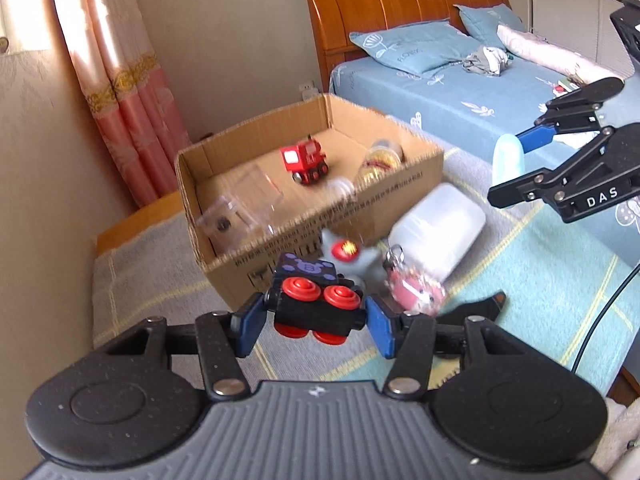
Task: Organize rigid objects
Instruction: 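Carry the train with left gripper while right gripper carries the blue case toward the box, then release the black train into the box with left gripper while right gripper drops the blue case in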
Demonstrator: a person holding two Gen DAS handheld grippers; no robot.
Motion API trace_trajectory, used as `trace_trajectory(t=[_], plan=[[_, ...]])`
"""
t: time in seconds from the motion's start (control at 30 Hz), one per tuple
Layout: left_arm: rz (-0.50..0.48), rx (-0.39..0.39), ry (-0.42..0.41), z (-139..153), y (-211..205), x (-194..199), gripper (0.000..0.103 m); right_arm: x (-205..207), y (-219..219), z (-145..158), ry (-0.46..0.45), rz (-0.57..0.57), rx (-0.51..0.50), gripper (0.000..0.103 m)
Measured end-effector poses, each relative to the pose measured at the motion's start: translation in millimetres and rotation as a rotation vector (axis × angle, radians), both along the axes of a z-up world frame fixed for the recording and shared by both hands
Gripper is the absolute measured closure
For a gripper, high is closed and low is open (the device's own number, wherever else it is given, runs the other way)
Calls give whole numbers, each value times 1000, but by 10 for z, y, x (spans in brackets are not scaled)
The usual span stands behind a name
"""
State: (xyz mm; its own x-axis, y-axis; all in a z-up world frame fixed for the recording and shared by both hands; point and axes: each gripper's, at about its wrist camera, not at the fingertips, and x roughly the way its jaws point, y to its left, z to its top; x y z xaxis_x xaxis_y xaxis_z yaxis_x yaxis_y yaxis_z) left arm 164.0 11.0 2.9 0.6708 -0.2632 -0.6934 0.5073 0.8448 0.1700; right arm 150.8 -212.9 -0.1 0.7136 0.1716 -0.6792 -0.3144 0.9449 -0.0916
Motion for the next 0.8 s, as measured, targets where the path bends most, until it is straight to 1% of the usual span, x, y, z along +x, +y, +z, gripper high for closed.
trace_trajectory(t=[0.17,0.23,0.33,0.53,0.73,0.8], plan=[[0,6,-61,248,-70,235,49,307,45,163,-23,24,10,39],[2,13,-86,343,-103,370,49,467,64,197,-14,32,19,39],[5,19,-102,447,-154,606,49,714,102,213,0,34,32,39],[37,26,-86,515,-228,1107,49,1183,191,173,41,22,44,39],[65,46,-51,444,-251,1465,49,1488,239,47,83,4,56,39],[70,36,-36,428,-247,1560,49,1520,240,22,93,4,76,33]])
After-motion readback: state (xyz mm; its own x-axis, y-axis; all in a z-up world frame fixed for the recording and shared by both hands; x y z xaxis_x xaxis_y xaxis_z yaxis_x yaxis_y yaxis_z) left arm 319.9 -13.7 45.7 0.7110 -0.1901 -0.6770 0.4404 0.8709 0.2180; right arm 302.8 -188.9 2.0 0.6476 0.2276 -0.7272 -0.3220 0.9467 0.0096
